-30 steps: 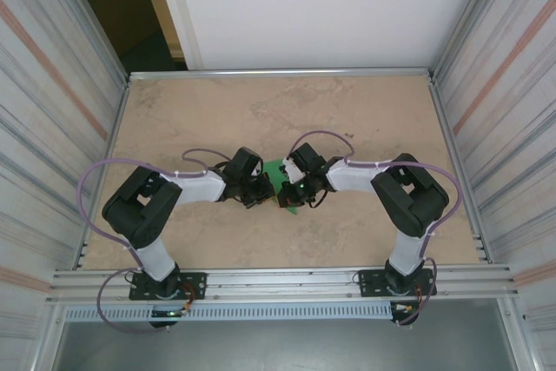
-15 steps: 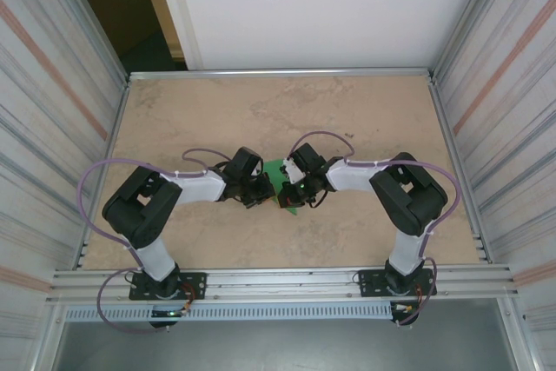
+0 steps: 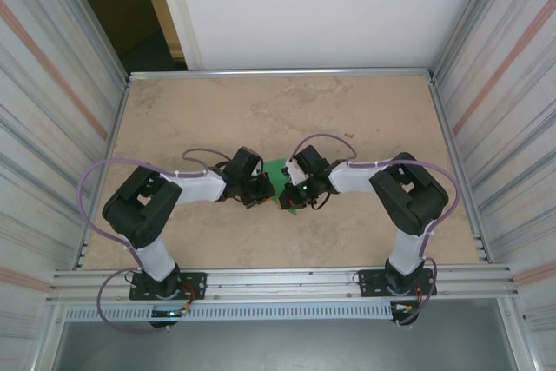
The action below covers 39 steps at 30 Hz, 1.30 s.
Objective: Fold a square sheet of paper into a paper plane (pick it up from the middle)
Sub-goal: Third fold the triangle at the center of the table.
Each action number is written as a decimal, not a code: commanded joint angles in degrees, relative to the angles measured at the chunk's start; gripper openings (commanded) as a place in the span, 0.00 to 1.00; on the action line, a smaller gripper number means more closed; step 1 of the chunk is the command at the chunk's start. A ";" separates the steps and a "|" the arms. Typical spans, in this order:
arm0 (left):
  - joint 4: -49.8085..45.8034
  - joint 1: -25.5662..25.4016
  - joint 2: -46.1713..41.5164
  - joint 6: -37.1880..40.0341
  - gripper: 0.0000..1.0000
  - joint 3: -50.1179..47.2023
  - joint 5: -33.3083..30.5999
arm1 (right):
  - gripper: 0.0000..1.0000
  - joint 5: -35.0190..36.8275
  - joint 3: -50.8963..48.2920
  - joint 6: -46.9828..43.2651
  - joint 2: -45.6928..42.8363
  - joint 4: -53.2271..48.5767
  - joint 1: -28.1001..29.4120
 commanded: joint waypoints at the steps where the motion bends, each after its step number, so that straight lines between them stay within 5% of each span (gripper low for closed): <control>1: -8.82 -0.10 3.65 1.00 0.06 -1.98 -3.80 | 0.02 -0.50 -4.21 -1.49 -1.64 -4.86 -0.42; 12: -8.80 0.48 3.85 1.34 0.05 -1.87 -3.16 | 0.03 -2.05 -13.23 -2.16 -9.53 -6.02 -2.21; 19: -8.44 0.38 3.71 1.98 0.05 -1.07 -2.18 | 0.04 -0.60 -8.35 -0.43 -17.41 -4.83 -1.58; 28: -8.40 0.29 4.27 2.01 0.05 -0.37 -1.56 | 0.00 3.62 0.54 5.19 -4.83 -1.28 -1.14; 39: -11.21 0.27 4.99 1.72 0.05 0.02 -2.77 | 0.00 0.19 0.94 3.19 1.21 -1.18 -0.18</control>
